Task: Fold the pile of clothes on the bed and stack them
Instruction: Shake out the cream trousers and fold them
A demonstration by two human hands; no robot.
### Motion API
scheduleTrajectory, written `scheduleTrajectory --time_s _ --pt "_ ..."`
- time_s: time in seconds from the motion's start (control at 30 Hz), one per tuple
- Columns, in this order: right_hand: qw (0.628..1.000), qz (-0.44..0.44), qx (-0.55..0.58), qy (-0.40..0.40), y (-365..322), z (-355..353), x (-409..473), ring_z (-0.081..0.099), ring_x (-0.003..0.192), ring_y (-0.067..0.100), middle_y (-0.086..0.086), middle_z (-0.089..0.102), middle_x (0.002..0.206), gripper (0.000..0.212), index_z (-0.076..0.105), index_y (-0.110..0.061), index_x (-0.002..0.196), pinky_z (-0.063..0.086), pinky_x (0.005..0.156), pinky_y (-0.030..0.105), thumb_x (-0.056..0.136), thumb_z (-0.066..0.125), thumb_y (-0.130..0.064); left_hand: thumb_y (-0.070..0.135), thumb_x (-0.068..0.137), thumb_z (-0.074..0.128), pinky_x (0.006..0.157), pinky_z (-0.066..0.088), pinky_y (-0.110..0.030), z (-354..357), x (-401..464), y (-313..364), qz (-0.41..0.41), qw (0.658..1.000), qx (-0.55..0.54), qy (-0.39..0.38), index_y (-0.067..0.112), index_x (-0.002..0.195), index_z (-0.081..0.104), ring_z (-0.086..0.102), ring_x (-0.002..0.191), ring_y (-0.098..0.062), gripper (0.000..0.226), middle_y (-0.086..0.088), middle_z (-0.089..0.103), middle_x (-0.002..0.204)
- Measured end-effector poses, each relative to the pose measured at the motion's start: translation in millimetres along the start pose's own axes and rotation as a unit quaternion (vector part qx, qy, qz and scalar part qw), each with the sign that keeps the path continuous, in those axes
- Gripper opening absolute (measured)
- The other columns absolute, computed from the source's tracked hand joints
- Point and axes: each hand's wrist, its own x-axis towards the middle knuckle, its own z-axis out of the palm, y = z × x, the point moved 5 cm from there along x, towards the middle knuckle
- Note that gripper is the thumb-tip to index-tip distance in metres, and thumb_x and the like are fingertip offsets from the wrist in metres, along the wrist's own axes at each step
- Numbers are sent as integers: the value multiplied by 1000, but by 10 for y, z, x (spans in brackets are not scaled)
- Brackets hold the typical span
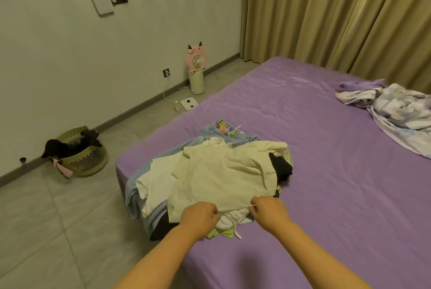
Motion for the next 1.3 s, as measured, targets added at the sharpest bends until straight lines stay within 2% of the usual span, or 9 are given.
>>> scheduleTrajectory --time_s 0.1,0.47,0.77,0.87,0.97,1.03,1.13,1.2,1.3 --pt "1000 28 13 6 271 -111 267 58 99 27 6 65 108 33 60 -14 109 43 79 35 98 37 -35 41 97 43 83 47 -30 -93 336 123 15 1000 7 -10 23 123 61 59 108 -19 36 1 64 120" --pt "982 144 118 -14 1199 -104 1282 58 101 23 5 63 112 37 58 -15 119 48 82 34 99 40 -40 38 98 42 86 46 -30 -373 2019 596 98 994 14 -48 24 124 60 57 111 -17 35 3 62 123" --pt "920 252 297 -42 1513 649 2011 42 126 24 10 41 142 56 37 -10 140 38 102 34 96 47 -44 27 97 47 104 37 -30 95 3077 720 165 980 -24 -107 22 142 41 40 129 -24 46 -9 34 147" --pt "921 254 294 -41 1528 748 2239 32 136 25 7 28 153 76 21 -14 149 32 109 36 91 47 -56 24 98 45 109 31 -32 240 3253 655 163 980 -3 -112 31 149 27 25 140 -26 55 -3 11 160" --pt "931 264 243 -67 1506 831 2330 36 133 26 4 33 150 91 13 -17 151 36 105 41 84 49 -67 22 97 48 108 31 -31 332 3369 626 162 981 8 -111 30 145 36 26 136 -25 50 1 19 157" --pt "924 272 266 -47 1489 834 2312 46 125 23 5 46 139 81 27 -14 146 40 99 39 85 55 -60 24 96 50 104 35 -28 345 3395 613 145 984 -15 -99 27 138 47 32 130 -22 42 2 32 150" --pt "903 242 352 37 1465 639 2221 60 97 17 -2 63 105 39 55 -17 115 43 72 21 87 63 -42 27 95 53 97 32 -21 302 3349 604 117 986 -78 -88 24 129 57 39 121 -20 35 3 47 136" --pt "877 238 409 87 1465 369 2152 58 80 11 -5 63 87 21 59 -18 98 38 58 12 87 66 -34 29 94 55 95 30 -18 197 3270 635 114 984 -114 -78 23 125 61 45 118 -19 32 3 54 131" --pt "841 224 468 152 1440 -140 2052 51 66 6 -8 59 73 12 63 -19 90 38 57 12 85 69 -29 28 90 61 95 39 -22 -91 3056 792 120 971 -202 -48 18 114 67 56 109 -16 26 2 63 118"
